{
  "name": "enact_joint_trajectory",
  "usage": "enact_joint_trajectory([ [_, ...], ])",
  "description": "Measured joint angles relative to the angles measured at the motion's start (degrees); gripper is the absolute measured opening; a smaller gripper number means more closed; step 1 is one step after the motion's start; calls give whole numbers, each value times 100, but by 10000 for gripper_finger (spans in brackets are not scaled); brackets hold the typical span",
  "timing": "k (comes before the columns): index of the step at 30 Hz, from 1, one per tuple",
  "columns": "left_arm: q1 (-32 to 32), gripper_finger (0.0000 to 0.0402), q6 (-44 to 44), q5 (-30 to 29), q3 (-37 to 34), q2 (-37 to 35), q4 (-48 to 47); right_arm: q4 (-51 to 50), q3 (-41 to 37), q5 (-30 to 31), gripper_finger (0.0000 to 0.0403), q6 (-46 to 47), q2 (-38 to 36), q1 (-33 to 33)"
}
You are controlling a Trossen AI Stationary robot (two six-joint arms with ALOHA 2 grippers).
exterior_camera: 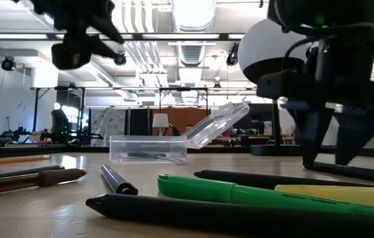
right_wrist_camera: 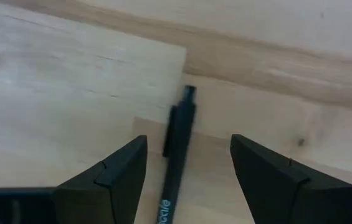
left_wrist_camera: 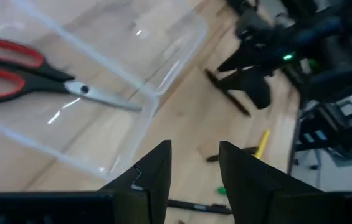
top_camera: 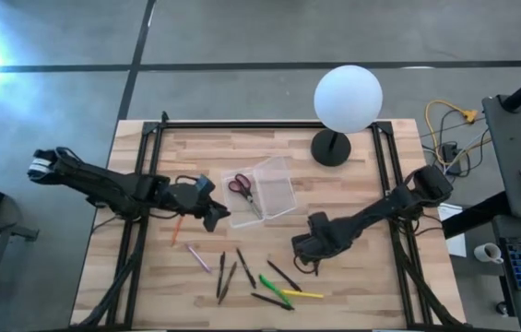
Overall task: Pick & place school supplies into a supply box
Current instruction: Put the black pen into the transparent supply box
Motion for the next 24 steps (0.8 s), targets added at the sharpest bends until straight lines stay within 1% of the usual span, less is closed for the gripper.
enact_joint_trajectory([
  [3,-21,118,36,-68,51,-155,9,166,-100,26,221,122,53,2],
  [6,-28,118,-83,-205,-43,-499,12,103,-23,25,220,127,220,2],
  [10,-83,118,-110,-315,-238,-1033,12,-374,379,-69,212,-99,577,1],
  [13,-95,118,-38,-315,-400,-1378,15,-734,753,-88,198,-289,928,9],
  [18,-95,118,38,-315,-757,-1854,7,-987,1150,-196,154,-562,1297,7],
  [21,-95,118,8,-313,-1016,-2107,-12,-998,1245,-245,113,-540,1311,7],
  [24,-91,118,-220,-312,-1302,-2416,-213,-1049,1336,-326,65,-559,1288,1],
])
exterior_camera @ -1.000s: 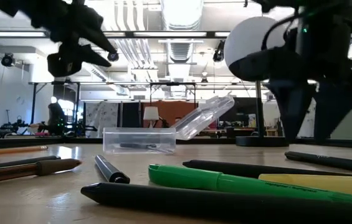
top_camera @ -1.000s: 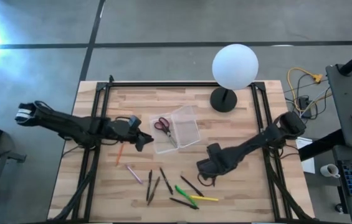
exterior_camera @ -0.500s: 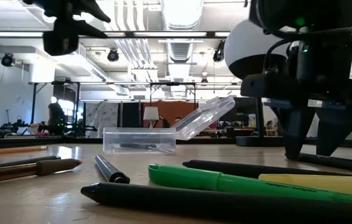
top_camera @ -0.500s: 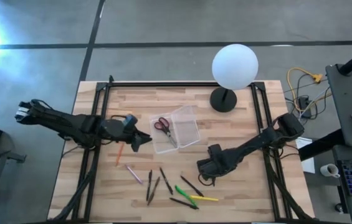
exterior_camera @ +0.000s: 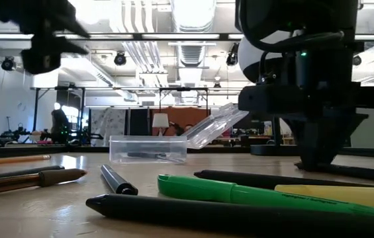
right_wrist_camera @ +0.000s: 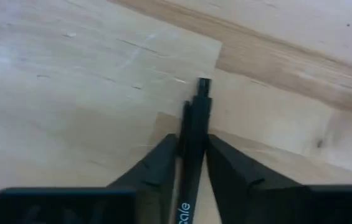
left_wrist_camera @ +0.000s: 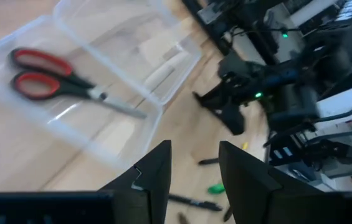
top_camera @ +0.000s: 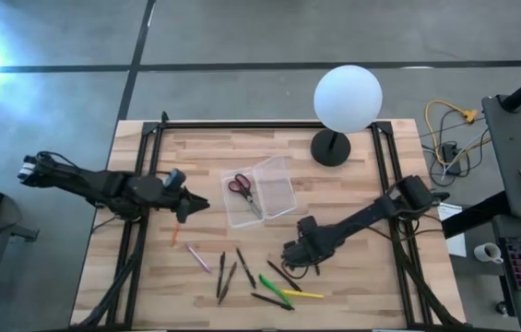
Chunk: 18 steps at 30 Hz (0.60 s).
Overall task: Pick & place school supplies into a supply box
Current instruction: Put the black pen into the transparent supply box
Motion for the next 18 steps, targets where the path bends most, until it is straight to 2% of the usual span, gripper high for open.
enact_joint_trajectory([
  [3,0,118,-44,1,-256,-315,-186,37,39,-235,25,-17,-103,2],
  [7,0,118,-128,1,-586,-735,-209,116,82,-520,18,35,-381,116],
  [9,2,118,-132,1,-738,-964,-263,129,109,-431,16,170,-598,188],
  [13,2,118,-249,-1,-981,-1334,-463,80,223,160,14,633,-1207,271],
  [18,2,118,-286,1,-1192,-1600,-455,-411,196,291,13,846,-1269,260],
])
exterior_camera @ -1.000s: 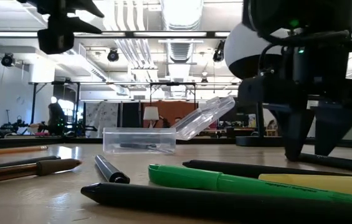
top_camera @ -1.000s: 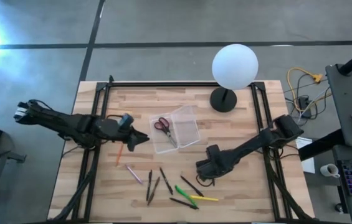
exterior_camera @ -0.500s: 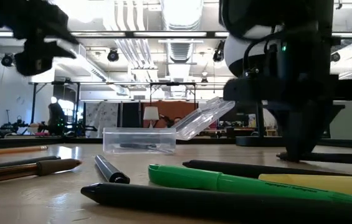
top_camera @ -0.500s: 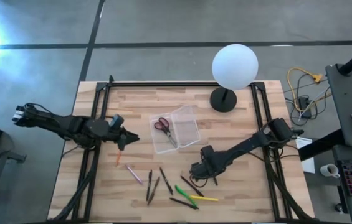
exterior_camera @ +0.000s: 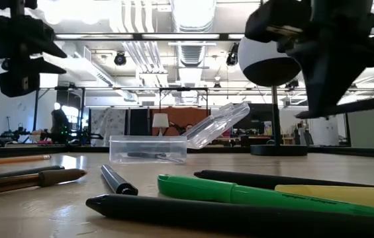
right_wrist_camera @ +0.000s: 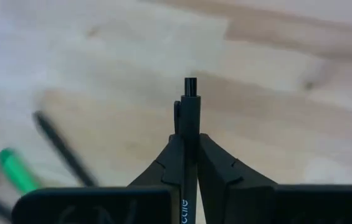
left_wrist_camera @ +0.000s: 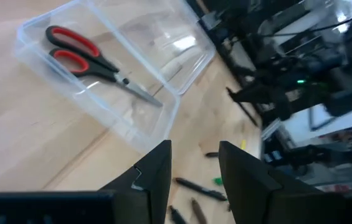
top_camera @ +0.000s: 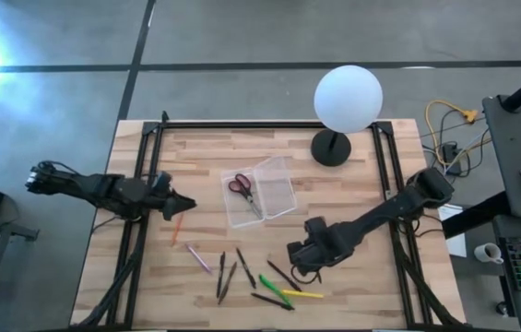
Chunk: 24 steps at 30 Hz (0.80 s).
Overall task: Pick & place school supplies into a supply box
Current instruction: Put the black pen into the transparent supply box
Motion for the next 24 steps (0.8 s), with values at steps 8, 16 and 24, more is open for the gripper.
enact_joint_trajectory([
  [8,0,118,3,0,82,-32,35,232,-24,79,13,62,80,-11],
  [16,2,118,-14,2,115,5,16,1444,462,680,13,-1496,11,-432],
  [24,2,118,-6,2,152,126,-6,3424,477,234,13,-3374,87,-1953],
])
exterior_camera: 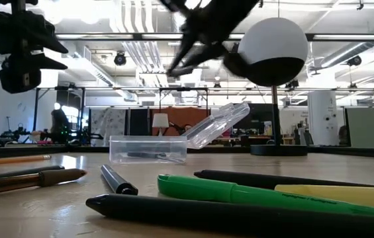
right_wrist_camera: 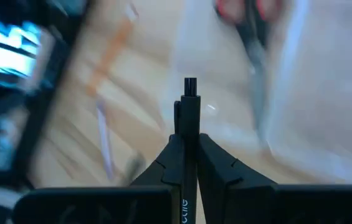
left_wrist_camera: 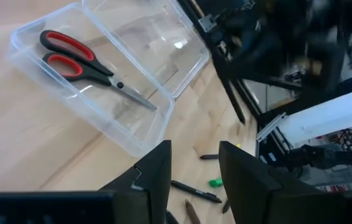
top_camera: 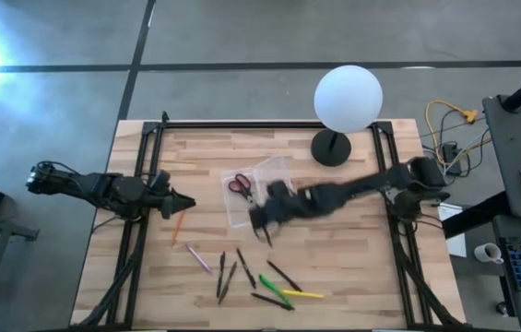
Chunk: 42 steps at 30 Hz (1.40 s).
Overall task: Pick & place school supplies into a supply box
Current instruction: Put the black pen into the transparent supply box, then put the orange pencil into the transparent supply box
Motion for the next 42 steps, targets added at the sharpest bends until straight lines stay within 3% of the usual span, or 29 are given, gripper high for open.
enact_joint_trajectory([
  [5,-2,118,12,6,0,12,-349,391,341,-474,13,-526,493,-730],
  [11,-2,118,-29,4,94,77,-1326,383,1036,-643,25,-598,1376,-1044],
  [16,-2,118,-595,-15,304,259,-2251,48,1666,-605,88,-453,1959,-1150],
  [20,0,118,-833,-59,372,527,-2252,-492,2117,-621,152,-792,2130,-1115],
  [25,0,118,-1098,-68,458,1347,-2307,-1532,2485,-189,221,-1453,1969,-1038],
  [30,0,118,-1436,-57,722,2561,-2476,-2782,2772,251,261,-1678,1564,-786],
  [38,-2,118,-1885,108,1298,4753,-2898,-3292,2595,449,271,-1520,1137,-481],
  [42,0,118,-1984,175,1349,5385,-2857,-3355,2553,452,262,-1525,1116,-313],
])
